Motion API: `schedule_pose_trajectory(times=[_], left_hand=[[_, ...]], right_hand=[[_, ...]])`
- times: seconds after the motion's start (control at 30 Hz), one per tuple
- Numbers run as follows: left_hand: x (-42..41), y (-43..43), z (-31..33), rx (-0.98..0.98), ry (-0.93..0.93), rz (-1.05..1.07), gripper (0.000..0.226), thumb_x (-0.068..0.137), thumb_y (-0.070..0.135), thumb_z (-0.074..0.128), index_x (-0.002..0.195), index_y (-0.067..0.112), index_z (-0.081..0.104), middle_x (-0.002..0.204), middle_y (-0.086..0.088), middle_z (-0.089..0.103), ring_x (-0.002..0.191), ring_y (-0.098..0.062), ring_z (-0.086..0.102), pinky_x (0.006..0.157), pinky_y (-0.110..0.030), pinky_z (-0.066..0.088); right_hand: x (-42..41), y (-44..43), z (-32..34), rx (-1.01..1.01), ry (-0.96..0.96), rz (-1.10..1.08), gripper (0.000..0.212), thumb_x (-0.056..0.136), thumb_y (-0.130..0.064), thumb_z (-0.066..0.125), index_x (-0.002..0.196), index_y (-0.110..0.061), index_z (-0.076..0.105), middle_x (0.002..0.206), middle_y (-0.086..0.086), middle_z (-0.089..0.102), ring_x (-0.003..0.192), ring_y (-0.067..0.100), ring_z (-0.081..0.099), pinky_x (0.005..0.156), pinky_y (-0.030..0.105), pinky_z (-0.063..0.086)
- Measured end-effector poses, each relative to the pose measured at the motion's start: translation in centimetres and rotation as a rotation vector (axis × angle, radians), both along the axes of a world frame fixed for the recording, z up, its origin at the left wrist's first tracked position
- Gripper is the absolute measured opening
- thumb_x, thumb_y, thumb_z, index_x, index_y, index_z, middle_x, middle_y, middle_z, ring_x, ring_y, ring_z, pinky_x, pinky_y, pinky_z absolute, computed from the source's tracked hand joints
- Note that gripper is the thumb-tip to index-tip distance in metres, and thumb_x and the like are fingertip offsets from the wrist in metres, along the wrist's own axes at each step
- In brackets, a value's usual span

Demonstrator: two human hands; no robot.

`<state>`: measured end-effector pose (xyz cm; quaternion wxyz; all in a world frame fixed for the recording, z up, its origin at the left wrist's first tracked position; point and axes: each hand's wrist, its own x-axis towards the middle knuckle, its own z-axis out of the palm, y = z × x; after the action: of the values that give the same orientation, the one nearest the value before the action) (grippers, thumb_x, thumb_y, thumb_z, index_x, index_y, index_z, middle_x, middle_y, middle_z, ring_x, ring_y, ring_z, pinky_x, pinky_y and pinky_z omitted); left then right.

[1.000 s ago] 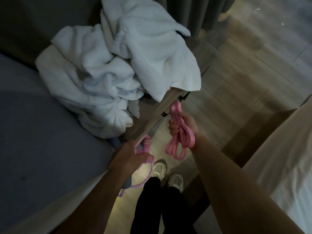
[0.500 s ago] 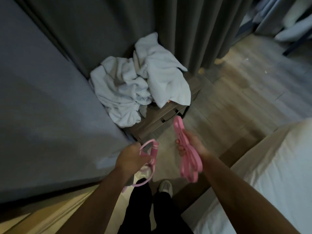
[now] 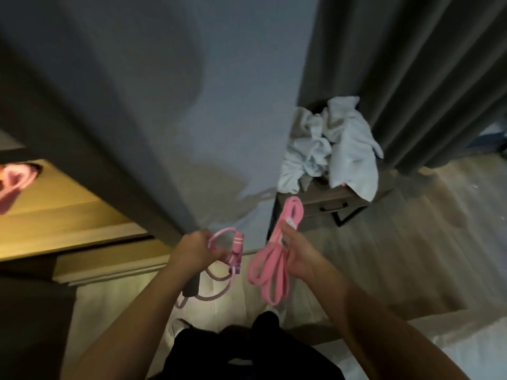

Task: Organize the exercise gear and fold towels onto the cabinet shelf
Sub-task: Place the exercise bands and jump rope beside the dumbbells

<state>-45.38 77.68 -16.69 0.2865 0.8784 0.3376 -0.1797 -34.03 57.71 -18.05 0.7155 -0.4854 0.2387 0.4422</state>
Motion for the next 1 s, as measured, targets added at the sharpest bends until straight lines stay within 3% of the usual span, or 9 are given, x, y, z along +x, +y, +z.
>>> schedule_pose_trajectory(times=[0.13,0.4,0.57,0.63,0.73,0.8,0.9,1.0], left_hand=[[-7.9,6.7,0.8,-0.025,-0.011,0.2,0.034,0.063,0.047,0.083,0.078,0.024,0.063,0.073,0.003,0.067,0.069,-0.014,0.064,0.066,-0.032,0.056],[-23.6,17.5,2.2,-0.096,-0.07,0.496,0.037,0.073,0.042,0.08,0.092,0.016,0.061,0.085,-0.007,0.067,0.078,-0.022,0.064,0.071,-0.039,0.057],[-29.9,22.7,3.8,-0.075,-0.104,0.603,0.037,0.074,0.039,0.079,0.095,0.013,0.063,0.09,-0.007,0.066,0.082,-0.022,0.064,0.079,-0.044,0.057],[-31.7,24.3,4.3,-0.061,-0.103,0.643,0.037,0.074,0.041,0.077,0.094,0.013,0.063,0.088,-0.007,0.066,0.081,-0.022,0.063,0.076,-0.042,0.057],[-33.3,26.4,4.4,-0.04,-0.085,0.664,0.039,0.076,0.047,0.075,0.09,0.013,0.061,0.086,-0.007,0.065,0.077,-0.021,0.063,0.071,-0.039,0.055],[-33.7,27.7,4.4,-0.03,-0.09,0.693,0.039,0.073,0.048,0.076,0.087,0.014,0.061,0.084,-0.006,0.065,0.076,-0.02,0.063,0.068,-0.037,0.053],[-33.9,29.1,3.9,-0.035,-0.118,0.743,0.033,0.071,0.044,0.078,0.082,0.018,0.062,0.08,-0.002,0.065,0.073,-0.018,0.063,0.065,-0.035,0.052],[-34.3,30.6,3.1,-0.039,-0.127,0.789,0.029,0.073,0.041,0.078,0.083,0.02,0.061,0.081,-0.002,0.066,0.073,-0.018,0.064,0.07,-0.04,0.058]], right_hand=[[-5.5,7.2,0.9,0.002,0.037,0.11,0.021,0.097,-0.024,0.057,0.095,-0.003,0.058,0.079,0.015,0.058,0.073,0.029,0.058,0.089,0.049,0.047],[-16.8,22.8,3.0,0.067,0.11,0.261,0.027,0.103,-0.016,0.041,0.124,-0.001,0.049,0.097,0.02,0.06,0.086,0.033,0.059,0.077,0.048,0.048],[-22.2,31.2,4.6,0.062,0.073,0.4,0.025,0.096,-0.037,0.054,0.104,-0.014,0.052,0.089,0.009,0.055,0.079,0.022,0.054,0.072,0.036,0.046],[-23.8,33.8,4.9,0.041,0.049,0.459,0.029,0.091,-0.043,0.063,0.094,-0.016,0.052,0.071,0.002,0.048,0.062,0.016,0.047,0.062,0.03,0.041],[-24.9,36.7,4.9,0.063,0.039,0.489,0.03,0.093,-0.044,0.059,0.099,-0.016,0.052,0.059,0.001,0.048,0.051,0.014,0.046,0.058,0.029,0.041],[-25.1,38.4,4.9,0.072,0.044,0.496,0.031,0.097,-0.041,0.052,0.107,-0.012,0.053,0.067,0.007,0.064,0.064,0.02,0.059,0.065,0.034,0.049],[-24.7,40.5,4.5,0.132,0.089,0.516,0.027,0.104,-0.03,0.041,0.124,-0.012,0.042,0.111,0.022,0.066,0.104,0.033,0.063,0.084,0.049,0.051],[-23.6,42.6,3.7,0.158,0.102,0.544,0.03,0.103,-0.022,0.043,0.13,-0.008,0.042,0.12,0.023,0.062,0.109,0.034,0.061,0.091,0.05,0.05]])
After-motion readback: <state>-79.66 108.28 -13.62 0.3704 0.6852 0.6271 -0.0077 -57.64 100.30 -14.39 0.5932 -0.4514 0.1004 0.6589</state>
